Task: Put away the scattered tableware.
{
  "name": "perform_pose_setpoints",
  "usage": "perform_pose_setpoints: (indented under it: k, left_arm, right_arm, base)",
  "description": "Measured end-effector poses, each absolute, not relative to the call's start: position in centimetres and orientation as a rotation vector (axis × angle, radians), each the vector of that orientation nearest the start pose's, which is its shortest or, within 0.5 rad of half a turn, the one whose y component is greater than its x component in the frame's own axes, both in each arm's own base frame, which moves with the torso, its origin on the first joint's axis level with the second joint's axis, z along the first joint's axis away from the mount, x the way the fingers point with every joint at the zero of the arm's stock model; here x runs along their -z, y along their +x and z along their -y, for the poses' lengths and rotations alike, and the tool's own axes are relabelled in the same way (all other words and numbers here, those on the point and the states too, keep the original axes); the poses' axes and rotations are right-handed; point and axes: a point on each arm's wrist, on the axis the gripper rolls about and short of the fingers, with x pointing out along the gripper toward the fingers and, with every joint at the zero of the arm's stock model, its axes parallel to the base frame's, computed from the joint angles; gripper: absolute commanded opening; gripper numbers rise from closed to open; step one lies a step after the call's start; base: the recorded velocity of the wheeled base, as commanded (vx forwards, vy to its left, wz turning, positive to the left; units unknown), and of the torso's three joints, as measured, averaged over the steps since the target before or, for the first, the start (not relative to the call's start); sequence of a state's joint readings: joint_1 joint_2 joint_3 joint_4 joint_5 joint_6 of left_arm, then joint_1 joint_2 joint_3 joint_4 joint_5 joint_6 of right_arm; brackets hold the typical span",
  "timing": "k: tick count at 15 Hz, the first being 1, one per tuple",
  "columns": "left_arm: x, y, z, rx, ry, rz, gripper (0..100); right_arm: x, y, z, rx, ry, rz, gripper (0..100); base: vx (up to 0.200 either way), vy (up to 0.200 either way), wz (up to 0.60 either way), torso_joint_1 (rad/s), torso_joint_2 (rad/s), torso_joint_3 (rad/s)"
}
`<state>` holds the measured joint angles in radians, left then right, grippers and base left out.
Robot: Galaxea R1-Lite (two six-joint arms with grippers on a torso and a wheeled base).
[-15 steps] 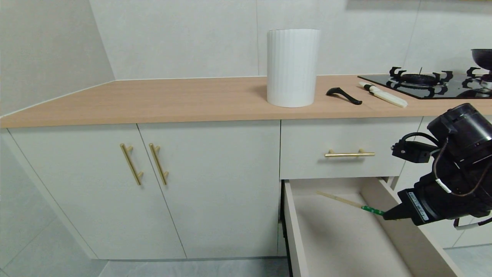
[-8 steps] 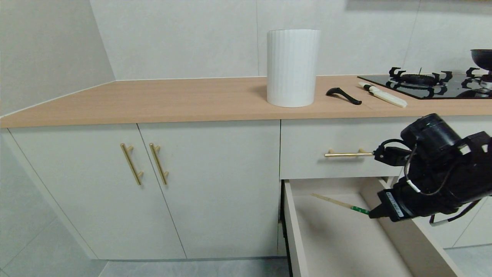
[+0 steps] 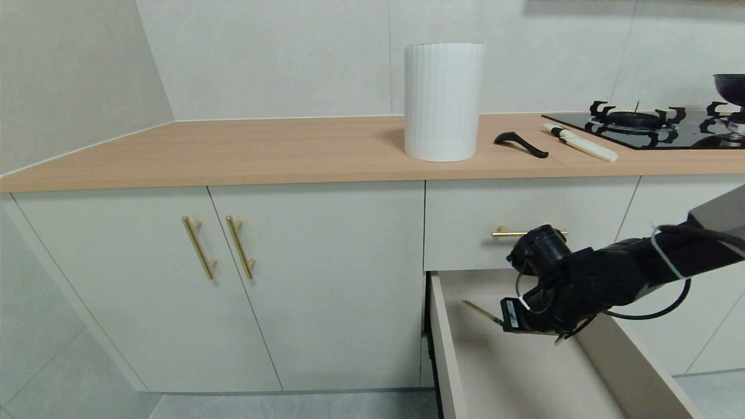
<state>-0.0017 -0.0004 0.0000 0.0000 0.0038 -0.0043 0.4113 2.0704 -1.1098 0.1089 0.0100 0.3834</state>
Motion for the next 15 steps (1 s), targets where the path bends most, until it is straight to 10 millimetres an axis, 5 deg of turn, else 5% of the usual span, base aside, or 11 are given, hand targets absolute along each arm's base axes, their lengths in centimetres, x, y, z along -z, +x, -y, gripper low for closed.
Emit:
perform_pose_setpoints:
  k: [7,13,14,15]
  left_arm:
    - [-7.5,-2.3,0.0,-0.003,-0.004,0.0,100]
    - [-7.5,-2.3,0.0,-0.003,-0.004,0.0,100]
    - [-7.5,-2.3,0.0,-0.002,-0.004,0.0,100]
    - [-7.5,-2.3,0.0,-0.002,-0.004,0.0,100]
  right_arm:
    - [0.8,33.3,-16.5,-0.081,-0.006,-1.2,0]
    - [2.7,33.0,-16.9,-0.063,-0.042,-1.238,0]
    - [2.8,33.0,-16.9,-0.063,-0.043,-1.239,100]
    - [2.8,33.0,-16.9,-0.061,-0.044,-1.24,100]
  base:
    - [0.0,0.0,0.0,0.0,0.0,0.0]
    - [0.0,0.0,0.0,0.0,0.0,0.0]
    - [0.0,0.0,0.0,0.0,0.0,0.0]
    - [0.0,0.0,0.0,0.0,0.0,0.0]
